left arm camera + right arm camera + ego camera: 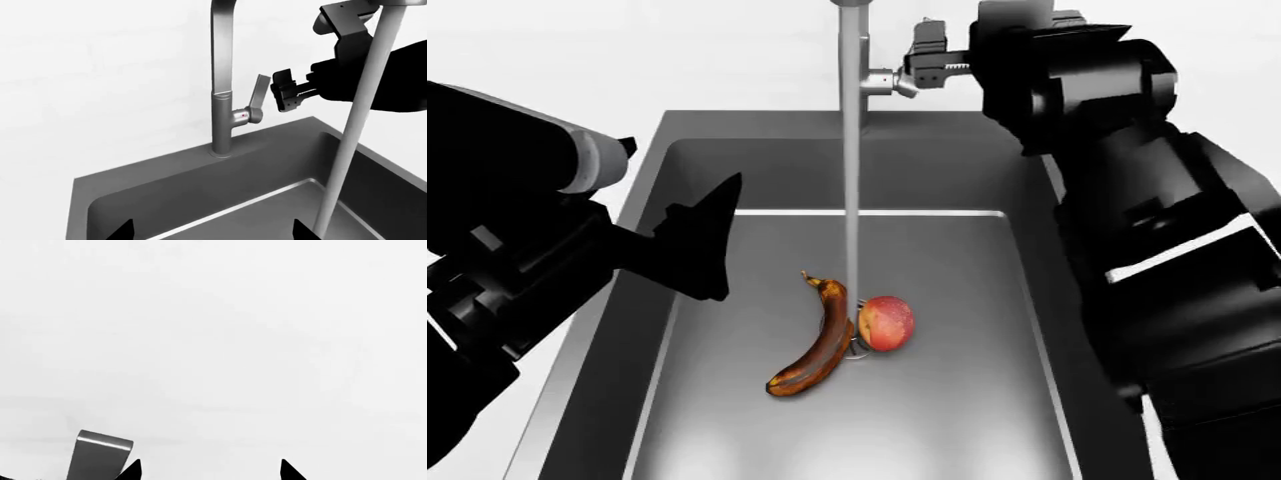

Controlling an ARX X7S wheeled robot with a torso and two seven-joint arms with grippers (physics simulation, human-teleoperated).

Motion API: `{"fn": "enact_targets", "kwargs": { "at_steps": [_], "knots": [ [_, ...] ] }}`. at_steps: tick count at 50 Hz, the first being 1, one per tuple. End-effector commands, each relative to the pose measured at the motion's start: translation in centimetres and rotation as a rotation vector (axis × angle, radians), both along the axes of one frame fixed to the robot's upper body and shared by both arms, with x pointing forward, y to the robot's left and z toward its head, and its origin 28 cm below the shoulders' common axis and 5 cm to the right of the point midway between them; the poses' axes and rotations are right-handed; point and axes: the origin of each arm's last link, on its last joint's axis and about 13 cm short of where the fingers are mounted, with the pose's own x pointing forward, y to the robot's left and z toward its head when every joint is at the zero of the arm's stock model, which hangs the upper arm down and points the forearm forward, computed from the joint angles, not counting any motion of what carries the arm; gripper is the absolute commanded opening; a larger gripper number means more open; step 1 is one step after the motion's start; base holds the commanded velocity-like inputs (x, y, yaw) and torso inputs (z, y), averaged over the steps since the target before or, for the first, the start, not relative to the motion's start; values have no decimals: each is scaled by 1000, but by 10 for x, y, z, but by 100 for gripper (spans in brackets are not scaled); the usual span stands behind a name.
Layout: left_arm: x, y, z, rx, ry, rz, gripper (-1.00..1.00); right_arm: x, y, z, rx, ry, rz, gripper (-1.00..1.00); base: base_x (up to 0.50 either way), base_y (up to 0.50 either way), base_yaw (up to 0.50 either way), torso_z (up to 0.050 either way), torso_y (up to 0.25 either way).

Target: Pick up the fruits and vegetables and place them in the sink. Turn on the sink faucet to wash them. Then turn the sink off and put them in the tray.

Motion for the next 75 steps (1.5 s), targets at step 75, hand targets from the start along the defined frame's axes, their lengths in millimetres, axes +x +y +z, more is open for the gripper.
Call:
{"fn": "enact_targets", "kwargs": {
  "at_steps": [75],
  "knots": [
    [-1, -1, 0, -1, 3, -7, 100, -68, -30, 68, -783, 427, 666, 100, 0, 0, 0, 0, 0]
  ]
}}
